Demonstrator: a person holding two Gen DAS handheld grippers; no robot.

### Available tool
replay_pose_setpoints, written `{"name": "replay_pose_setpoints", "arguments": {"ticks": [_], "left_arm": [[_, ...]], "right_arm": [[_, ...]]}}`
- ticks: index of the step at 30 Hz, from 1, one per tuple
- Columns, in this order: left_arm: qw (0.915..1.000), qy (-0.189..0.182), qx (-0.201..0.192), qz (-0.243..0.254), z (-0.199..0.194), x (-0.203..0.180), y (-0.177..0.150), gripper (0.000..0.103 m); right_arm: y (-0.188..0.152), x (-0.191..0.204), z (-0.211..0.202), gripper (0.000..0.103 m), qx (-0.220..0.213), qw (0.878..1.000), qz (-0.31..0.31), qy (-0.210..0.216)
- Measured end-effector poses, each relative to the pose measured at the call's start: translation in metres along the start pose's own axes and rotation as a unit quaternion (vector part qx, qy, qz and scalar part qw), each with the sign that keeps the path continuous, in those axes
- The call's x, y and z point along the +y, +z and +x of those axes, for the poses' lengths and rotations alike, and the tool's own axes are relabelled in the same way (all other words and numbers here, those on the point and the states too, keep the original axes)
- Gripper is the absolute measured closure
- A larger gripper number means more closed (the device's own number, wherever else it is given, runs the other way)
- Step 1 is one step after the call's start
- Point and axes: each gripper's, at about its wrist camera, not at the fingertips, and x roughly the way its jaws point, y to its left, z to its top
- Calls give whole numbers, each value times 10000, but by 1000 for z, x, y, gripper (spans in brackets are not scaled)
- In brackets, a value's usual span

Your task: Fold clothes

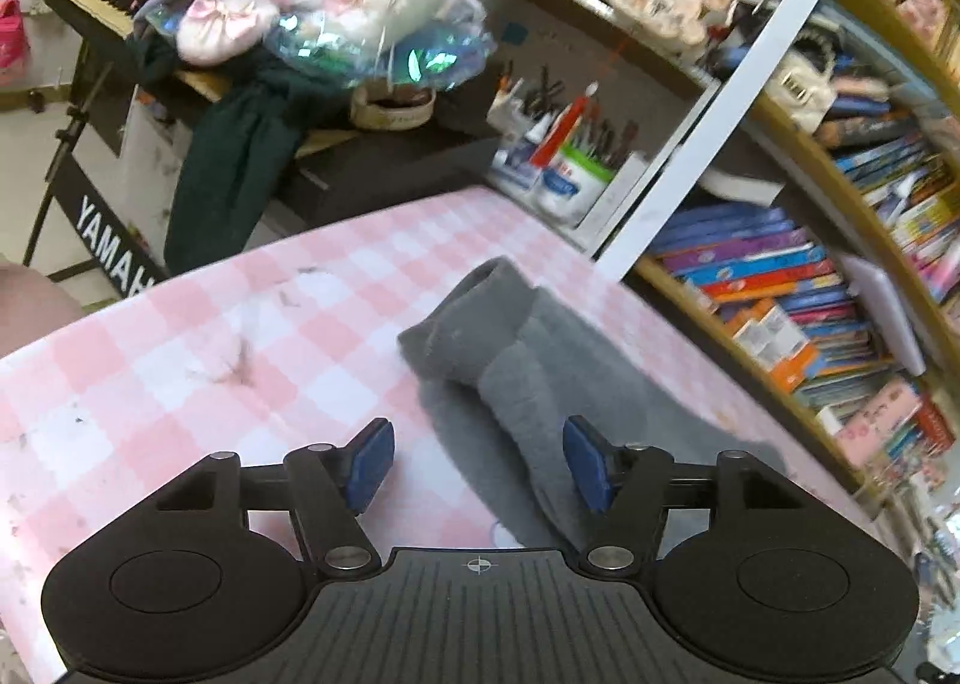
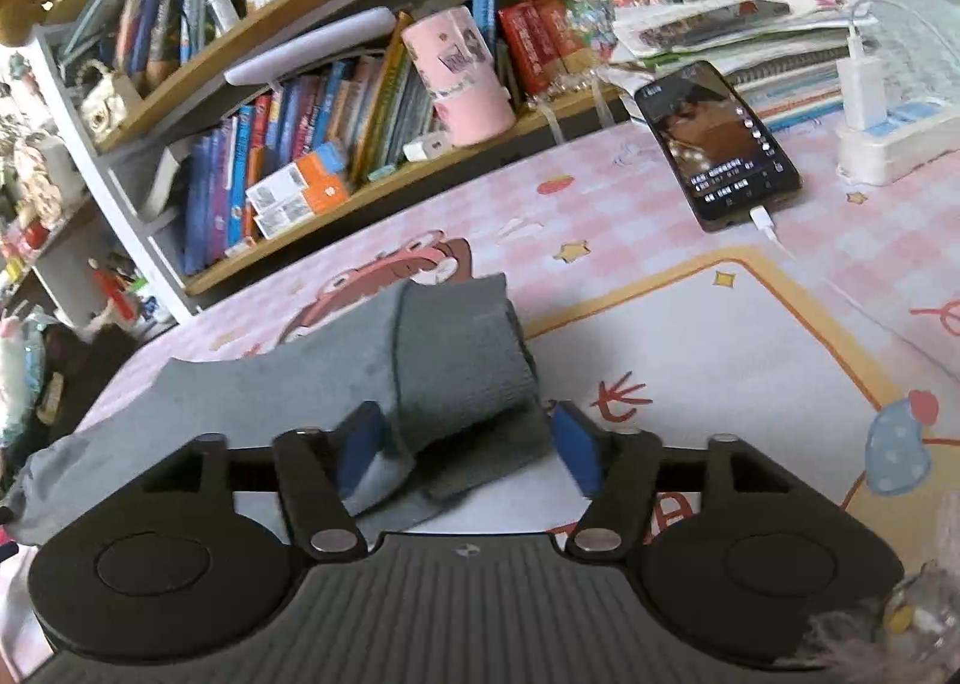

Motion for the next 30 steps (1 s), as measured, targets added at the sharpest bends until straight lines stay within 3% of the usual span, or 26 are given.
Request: {"name": "replay_pose_setpoints", "arguments": {"ticks": [5, 6, 8, 11, 13, 17, 21, 25, 30], "left_arm": [[9996, -262, 96, -95, 20, -6, -1, 44], [9992, -357, 150, -91, 26, -10, -1, 45], [9981, -548, 266, -79, 37, -17, -2, 60], [9979, -535, 295, 195, 57, -36, -1, 65], [9974, -601, 365, 180, 74, -43, 5, 70], [9928, -1027, 381, -483, 101, -49, 27, 87], [9896, -1336, -150, -519, 94, -60, 31, 88], [9953, -868, 173, -393, 107, -52, 17, 88], [9956, -874, 105, -319, 104, -55, 14, 84]], "right_arm": [[5, 6, 19, 33, 179, 9998, -84, 33], [8, 9, 24, 38, 236, 9996, -147, 52], [13, 16, 35, 47, 343, 9988, -325, 109], [24, 23, 57, 62, 451, 9973, -538, 205], [36, 26, 76, 67, 429, 9969, -623, 201], [72, 31, 107, 80, -6, 9979, -650, 13], [94, 33, 115, 80, -408, 9981, -471, 34], [87, 28, 129, 80, -122, 9987, -452, -201], [80, 29, 121, 60, -273, 9973, -550, -407]]}}
